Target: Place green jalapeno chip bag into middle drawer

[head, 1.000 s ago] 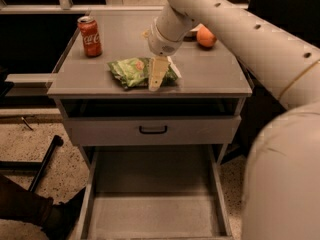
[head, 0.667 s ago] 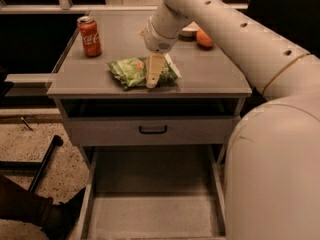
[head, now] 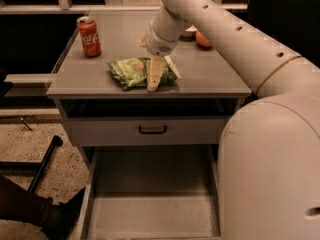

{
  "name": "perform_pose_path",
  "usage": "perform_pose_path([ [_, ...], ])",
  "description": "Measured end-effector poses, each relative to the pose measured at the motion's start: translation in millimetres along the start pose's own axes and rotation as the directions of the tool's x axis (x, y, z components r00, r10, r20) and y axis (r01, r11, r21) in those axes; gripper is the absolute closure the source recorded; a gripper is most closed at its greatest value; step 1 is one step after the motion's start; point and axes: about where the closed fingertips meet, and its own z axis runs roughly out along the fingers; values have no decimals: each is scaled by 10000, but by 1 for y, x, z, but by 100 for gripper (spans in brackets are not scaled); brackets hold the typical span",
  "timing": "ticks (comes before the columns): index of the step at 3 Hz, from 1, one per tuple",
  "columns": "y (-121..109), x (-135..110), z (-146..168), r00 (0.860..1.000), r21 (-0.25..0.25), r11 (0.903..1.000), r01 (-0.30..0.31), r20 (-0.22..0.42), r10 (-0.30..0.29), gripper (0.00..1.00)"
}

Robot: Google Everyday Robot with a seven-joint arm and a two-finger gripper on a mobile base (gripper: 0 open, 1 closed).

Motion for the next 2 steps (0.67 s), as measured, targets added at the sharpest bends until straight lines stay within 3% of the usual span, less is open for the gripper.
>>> perform_pose_path([
  [2, -2, -2, -5, 10000, 0, 10000, 0, 0, 0, 65],
])
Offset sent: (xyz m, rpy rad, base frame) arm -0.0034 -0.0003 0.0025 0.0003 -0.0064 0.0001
